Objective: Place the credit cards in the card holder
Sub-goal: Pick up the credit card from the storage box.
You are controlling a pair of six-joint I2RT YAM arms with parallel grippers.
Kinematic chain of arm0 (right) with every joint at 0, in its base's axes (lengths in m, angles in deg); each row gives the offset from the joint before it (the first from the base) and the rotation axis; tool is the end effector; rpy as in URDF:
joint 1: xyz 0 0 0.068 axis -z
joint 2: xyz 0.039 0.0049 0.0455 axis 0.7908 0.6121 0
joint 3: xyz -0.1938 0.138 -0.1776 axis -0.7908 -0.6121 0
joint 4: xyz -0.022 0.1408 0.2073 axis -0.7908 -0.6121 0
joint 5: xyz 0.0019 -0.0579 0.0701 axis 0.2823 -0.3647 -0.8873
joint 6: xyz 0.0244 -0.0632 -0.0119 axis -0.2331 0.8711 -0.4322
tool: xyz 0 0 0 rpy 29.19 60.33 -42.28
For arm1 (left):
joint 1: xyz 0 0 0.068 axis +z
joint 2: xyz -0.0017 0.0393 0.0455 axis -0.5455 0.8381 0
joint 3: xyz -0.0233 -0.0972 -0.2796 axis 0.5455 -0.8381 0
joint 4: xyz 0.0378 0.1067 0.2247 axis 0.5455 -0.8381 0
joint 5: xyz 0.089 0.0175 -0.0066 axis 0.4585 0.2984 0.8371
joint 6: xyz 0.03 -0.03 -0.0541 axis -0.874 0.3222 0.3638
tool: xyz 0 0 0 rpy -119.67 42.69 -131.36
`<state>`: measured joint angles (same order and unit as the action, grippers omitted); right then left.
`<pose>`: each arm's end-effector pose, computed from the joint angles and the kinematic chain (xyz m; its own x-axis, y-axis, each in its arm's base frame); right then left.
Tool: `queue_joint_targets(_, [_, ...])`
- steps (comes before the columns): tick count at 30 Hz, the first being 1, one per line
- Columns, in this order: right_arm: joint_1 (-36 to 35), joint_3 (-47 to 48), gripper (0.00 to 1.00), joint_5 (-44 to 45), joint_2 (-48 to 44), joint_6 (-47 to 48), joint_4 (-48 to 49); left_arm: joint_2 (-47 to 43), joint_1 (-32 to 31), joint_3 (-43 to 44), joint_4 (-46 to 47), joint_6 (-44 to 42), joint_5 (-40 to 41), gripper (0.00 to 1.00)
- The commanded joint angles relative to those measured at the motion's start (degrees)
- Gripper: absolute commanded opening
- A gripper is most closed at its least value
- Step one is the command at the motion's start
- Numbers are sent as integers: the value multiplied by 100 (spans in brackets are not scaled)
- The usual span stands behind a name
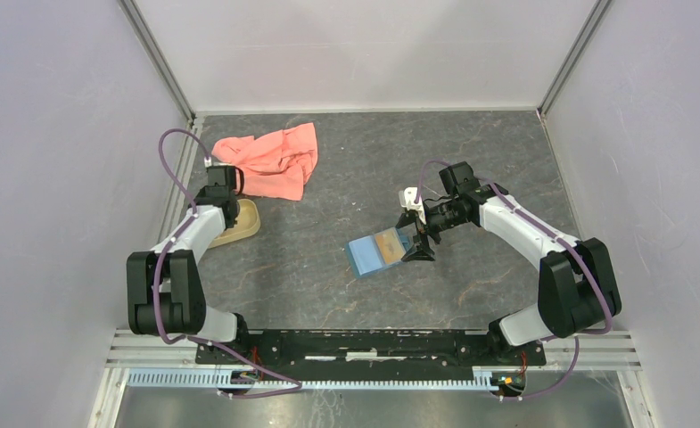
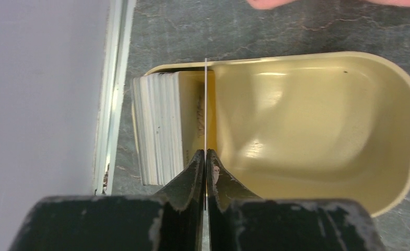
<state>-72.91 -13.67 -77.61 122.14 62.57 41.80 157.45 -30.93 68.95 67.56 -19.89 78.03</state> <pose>0.2327 0.1375 0.2437 -0.0392 -0.5022 -0.8639 -0.9947 -0.0622 0.0813 0.2773 0.0379 0.2165 -0.8234 0.0091 -0.5673 -0.2854 0.8576 0.4279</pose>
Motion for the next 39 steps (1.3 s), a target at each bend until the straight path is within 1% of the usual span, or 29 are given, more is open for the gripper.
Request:
queue_joint_targets(1, [-26, 223, 98, -214, 28, 183, -110, -120, 6, 297, -49, -111, -515, 8])
queue_joint_targets(5, [-24, 230, 98, -216, 27, 196, -132, -172, 7, 320, -65, -89, -585, 7])
queue_joint_targets(10, [-28, 231, 98, -222, 21, 206, -139, -589, 3, 276, 17, -46, -690, 5])
queue_joint_targets(13, [-21, 230, 98, -199, 33, 214, -139, -1066, -10, 325, -54, 66, -1078, 4])
queue_joint_targets(14, [-19, 232, 98, -187, 29, 215, -146, -1305, -11, 353, -102, 83, -1331, 4])
queue_joint_targets(16, [-25, 224, 98, -217, 18, 269, -158, -1837, -11, 382, -163, 192, -1998, 2])
queue_joint_targets(18, [-27, 241, 98, -284, -17, 427, -278, -2328, -11, 388, -147, 617, -2971, 2])
queue_joint_targets(20, [-27, 318, 98, -399, -93, 795, -593, -2726, -12, 220, 206, 1254, -4489, 2])
queue_joint_targets(21, [-14, 341, 98, -455, -156, 954, -735, -2823, -25, 20, 609, 1713, -5254, 2])
queue_joint_targets(22, [-4, 347, 98, -491, -250, 1059, -781, -2934, -50, -322, 1240, 2347, -6042, 2])
queue_joint_targets(23, [11, 319, 98, -544, -368, 1104, -778, -3106, -122, -694, 2099, 3026, -6560, 2])
queue_joint_targets(24, [29, 272, 98, -588, -474, 1085, -712, -3283, -322, -1161, 2941, 3688, -6811, 2])
queue_joint_targets(25, [63, 187, 98, -629, -589, 942, -564, -3444, -555, -1599, 3819, 4233, -6841, 2])
queue_joint_targets(27, [129, -29, 98, -653, -885, 230, 38, -3728, -1046, -2429, 5093, 5031, -6507, 2])
queue_joint_targets(30, [158, -523, 98, -599, -1331, -1543, 1546, -3711, -1998, -3244, 7164, 6021, -5695, 2])
queue_joint_targets(32, [183, -843, 98, -788, -1456, -2912, 2575, -3382, -2617, -3529, 7926, 6150, -5223, 2])
queue_joint_targets(34, [221, -1125, 98, -1209, -1452, -4053, 3538, -3048, -2968, -3633, 8415, 6141, -4989, 2])
queue_joint_targets(35, [220, -1351, 98, -1199, -1450, -4983, 4372, -2813, -3203, -3652, 8863, 6141, -4871, 2])
queue_joint_targets(36, [219, -1560, 98, -1176, -1426, -5944, 5326, -2530, -3292, -3629, 9048, 6132, -4857, 2])
queue_joint_targets(38, [222, -2020, 98, -1016, -1288, -7562, 6813, -1928, -3563, -3549, 9596, 6096, -4805, 2])
queue_joint_targets(39, [222, -2140, 98, -982, -1197, -8140, 7323, -1675, -3673, -3535, 9826, 6083, -4741, 2])
